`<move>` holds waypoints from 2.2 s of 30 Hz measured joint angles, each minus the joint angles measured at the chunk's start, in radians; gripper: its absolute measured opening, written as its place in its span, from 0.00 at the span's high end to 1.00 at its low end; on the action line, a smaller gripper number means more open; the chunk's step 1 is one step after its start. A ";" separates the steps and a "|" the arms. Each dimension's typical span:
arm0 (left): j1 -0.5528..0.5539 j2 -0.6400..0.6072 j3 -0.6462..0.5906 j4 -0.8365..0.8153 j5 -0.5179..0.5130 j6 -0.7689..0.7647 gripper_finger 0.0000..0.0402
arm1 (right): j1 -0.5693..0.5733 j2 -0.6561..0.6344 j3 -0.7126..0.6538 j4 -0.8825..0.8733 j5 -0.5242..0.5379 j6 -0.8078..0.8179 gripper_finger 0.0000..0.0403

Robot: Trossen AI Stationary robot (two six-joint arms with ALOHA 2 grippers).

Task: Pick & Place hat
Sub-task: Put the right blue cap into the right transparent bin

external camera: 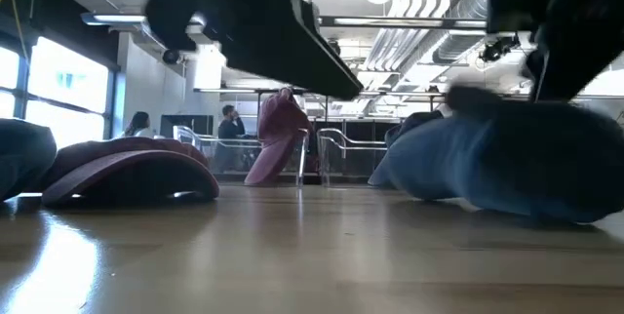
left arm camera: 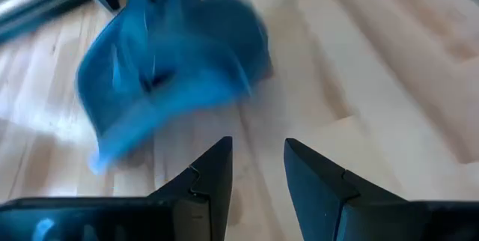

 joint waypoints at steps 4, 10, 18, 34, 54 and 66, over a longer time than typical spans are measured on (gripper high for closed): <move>0.065 0.035 0.001 0.108 0.079 0.001 0.71 | 0.014 0.000 0.000 -0.188 0.099 0.205 0.60; 0.152 0.039 0.004 0.272 0.240 0.064 0.71 | 0.034 0.000 0.000 -0.111 0.063 0.179 0.65; 0.263 0.041 0.038 0.336 0.382 0.072 0.71 | 0.072 0.000 -0.019 0.074 0.003 0.029 0.66; 0.284 0.329 0.397 -0.168 0.465 0.150 0.71 | 0.098 0.000 -0.190 0.241 -0.066 0.135 0.66; 0.198 0.154 0.384 -0.234 0.251 0.202 0.71 | 0.250 -0.001 -0.057 0.139 -0.022 0.201 0.66; 0.208 0.290 0.398 -0.107 0.320 0.202 0.71 | 0.209 0.101 -0.090 0.131 -0.232 0.179 0.66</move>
